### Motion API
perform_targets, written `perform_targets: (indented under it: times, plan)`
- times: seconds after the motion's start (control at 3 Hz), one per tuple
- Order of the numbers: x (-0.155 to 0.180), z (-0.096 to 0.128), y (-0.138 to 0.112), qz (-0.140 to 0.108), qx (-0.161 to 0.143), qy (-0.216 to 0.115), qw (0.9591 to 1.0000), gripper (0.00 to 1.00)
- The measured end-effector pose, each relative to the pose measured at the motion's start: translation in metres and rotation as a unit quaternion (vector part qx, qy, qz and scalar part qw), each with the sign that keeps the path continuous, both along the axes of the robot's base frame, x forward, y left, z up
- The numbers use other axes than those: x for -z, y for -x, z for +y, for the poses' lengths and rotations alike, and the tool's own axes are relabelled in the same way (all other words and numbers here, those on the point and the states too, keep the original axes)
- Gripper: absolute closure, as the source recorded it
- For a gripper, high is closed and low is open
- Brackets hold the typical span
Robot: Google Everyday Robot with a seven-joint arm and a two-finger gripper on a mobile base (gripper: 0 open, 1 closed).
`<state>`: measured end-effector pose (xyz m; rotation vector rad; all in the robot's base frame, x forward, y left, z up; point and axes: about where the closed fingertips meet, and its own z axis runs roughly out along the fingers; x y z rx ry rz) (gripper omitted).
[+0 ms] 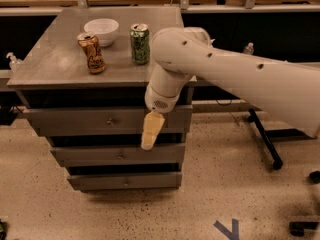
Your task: Open middle drawer
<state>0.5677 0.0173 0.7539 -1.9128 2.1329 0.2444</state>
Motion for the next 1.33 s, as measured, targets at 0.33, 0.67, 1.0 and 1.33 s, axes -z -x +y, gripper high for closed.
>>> perform_targets:
  times: [0.33, 0.67, 1.0, 1.33]
  plan:
    - [-0.010, -0.005, 0.003, -0.006, 0.002, 0.002, 1.0000, 0.00]
    - [0.001, -0.006, 0.001, -0.021, 0.001, -0.005, 0.9998, 0.00]
    - [0.072, -0.026, 0.021, -0.044, -0.035, -0.005, 0.9984, 0.00]
    - [0.103, -0.050, 0.041, -0.048, -0.025, -0.009, 0.9985, 0.00]
